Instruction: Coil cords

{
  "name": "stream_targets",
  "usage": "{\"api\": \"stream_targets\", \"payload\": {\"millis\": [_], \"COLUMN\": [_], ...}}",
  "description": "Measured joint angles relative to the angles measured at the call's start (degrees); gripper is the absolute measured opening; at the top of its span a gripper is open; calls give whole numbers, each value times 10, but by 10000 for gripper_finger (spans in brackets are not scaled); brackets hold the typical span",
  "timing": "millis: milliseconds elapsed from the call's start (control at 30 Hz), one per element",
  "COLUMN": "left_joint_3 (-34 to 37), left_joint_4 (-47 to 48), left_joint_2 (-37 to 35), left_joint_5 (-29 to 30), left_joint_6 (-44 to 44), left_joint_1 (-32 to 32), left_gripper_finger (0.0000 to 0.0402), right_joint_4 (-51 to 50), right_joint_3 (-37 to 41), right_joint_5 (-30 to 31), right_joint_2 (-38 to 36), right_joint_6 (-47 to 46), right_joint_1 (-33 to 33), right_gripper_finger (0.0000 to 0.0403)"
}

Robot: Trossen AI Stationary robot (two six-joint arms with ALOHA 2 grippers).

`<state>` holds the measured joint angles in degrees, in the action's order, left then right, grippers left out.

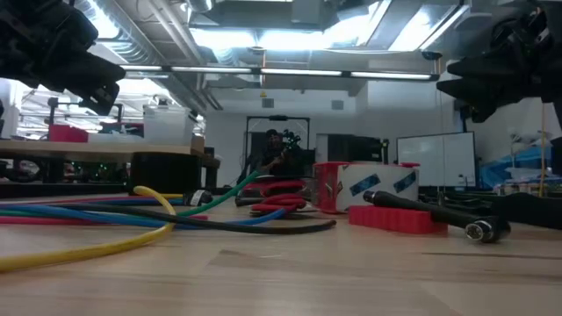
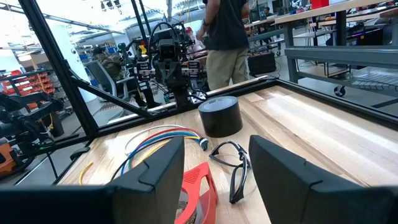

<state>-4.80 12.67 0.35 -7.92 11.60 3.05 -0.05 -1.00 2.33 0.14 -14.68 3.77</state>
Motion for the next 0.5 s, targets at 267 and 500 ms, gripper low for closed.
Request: {"api": "stream_targets", "payload": {"millis": [267,500], "left_joint_3": [0,0], "left_joint_4": [0,0], "left_joint_2": [0,0], "left_joint_5": [0,0], "left_joint_6": [0,0], "left_joint_1": [0,0], "left_gripper_finger": [4,4], "right_joint_4": [2,2], "right_joint_3": [0,0], "right_joint_5": [0,-4], "right_joint_2": [0,0], "right_joint_6": [0,23], "right_joint_1": [0,0], "right_gripper_finger": [186,186]}}
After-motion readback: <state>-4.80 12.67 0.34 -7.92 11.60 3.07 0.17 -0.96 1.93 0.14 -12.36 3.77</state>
